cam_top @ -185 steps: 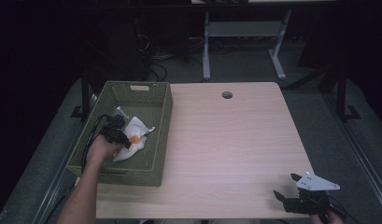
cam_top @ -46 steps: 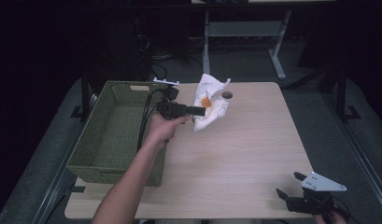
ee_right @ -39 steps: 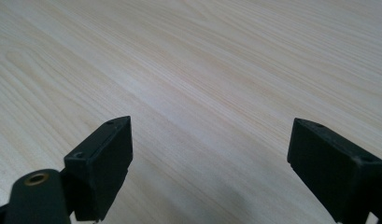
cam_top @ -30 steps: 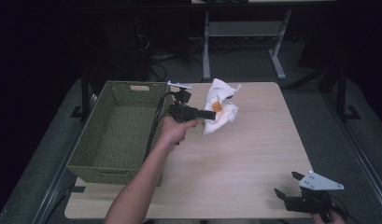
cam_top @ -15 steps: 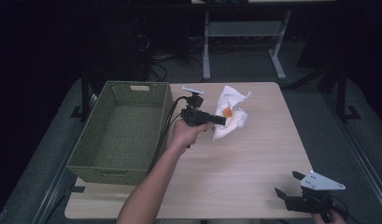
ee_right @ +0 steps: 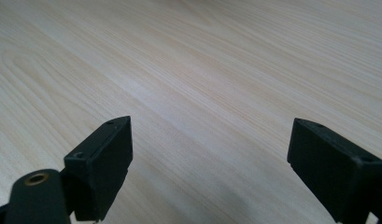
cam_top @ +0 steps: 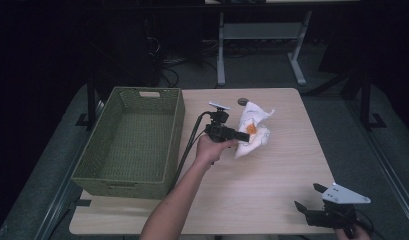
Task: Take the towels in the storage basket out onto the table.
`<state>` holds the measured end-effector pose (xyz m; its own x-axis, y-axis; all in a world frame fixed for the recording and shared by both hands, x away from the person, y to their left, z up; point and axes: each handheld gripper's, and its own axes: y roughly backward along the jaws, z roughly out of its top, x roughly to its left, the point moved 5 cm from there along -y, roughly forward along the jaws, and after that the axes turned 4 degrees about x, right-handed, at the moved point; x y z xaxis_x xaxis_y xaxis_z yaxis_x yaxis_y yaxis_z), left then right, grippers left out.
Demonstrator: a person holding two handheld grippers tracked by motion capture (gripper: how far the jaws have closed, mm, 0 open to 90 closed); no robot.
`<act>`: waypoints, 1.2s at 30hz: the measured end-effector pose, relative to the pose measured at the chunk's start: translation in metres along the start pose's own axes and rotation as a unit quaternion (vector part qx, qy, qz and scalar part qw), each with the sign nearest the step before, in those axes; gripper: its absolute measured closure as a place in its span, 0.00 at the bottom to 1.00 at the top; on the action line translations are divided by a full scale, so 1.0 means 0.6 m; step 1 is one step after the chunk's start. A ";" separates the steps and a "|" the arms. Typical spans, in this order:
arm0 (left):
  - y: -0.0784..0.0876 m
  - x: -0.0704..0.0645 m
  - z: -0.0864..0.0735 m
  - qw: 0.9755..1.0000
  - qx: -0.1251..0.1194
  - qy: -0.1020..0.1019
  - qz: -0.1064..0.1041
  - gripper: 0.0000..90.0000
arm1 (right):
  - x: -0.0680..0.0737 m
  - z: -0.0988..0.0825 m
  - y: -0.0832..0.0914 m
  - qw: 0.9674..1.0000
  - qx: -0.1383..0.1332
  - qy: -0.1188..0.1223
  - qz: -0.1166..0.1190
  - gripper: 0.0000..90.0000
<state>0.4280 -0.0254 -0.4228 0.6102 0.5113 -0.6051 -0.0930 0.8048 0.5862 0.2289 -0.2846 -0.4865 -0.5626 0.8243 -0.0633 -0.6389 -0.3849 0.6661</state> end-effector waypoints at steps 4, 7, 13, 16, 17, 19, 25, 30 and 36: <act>-0.017 0.005 -0.006 1.000 0.003 0.005 0.000 0.81 | 0.000 0.000 0.000 1.000 -0.001 -0.001 0.000 0.15; -0.027 0.006 -0.010 1.000 0.007 0.010 0.002 0.81 | 0.000 0.000 0.000 1.000 -0.001 0.000 0.000 0.15; -0.047 0.005 -0.017 1.000 0.011 0.004 0.011 0.80 | 0.000 0.000 0.000 1.000 -0.001 0.001 0.001 0.15; -0.055 0.010 -0.021 1.000 0.011 0.007 0.018 0.80 | -0.001 0.000 0.000 1.000 -0.002 0.002 -0.001 0.15; -0.058 0.011 -0.022 1.000 0.014 0.007 0.021 0.80 | -0.001 0.000 0.000 1.000 -0.002 0.002 -0.001 0.15; -0.063 0.012 -0.025 1.000 0.015 0.009 0.022 0.80 | -0.001 0.000 0.001 1.000 -0.002 0.003 -0.001 0.15; -0.072 0.017 -0.032 0.999 0.027 0.002 0.034 0.80 | 0.000 0.001 0.001 1.000 0.000 0.004 0.000 0.15; -0.076 0.022 -0.036 0.998 0.031 0.003 0.045 0.70 | -0.001 0.000 0.001 1.000 -0.002 0.004 -0.001 0.15; -0.067 0.021 -0.038 0.999 0.011 0.008 0.049 0.60 | -0.001 0.001 0.001 1.000 -0.001 0.005 0.000 0.15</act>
<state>0.4212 -0.0442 -0.4661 0.5871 0.5918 -0.5524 -0.1335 0.7438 0.6549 0.2292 -0.2850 -0.4859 -0.5677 0.8202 -0.0703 -0.6403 -0.3863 0.6639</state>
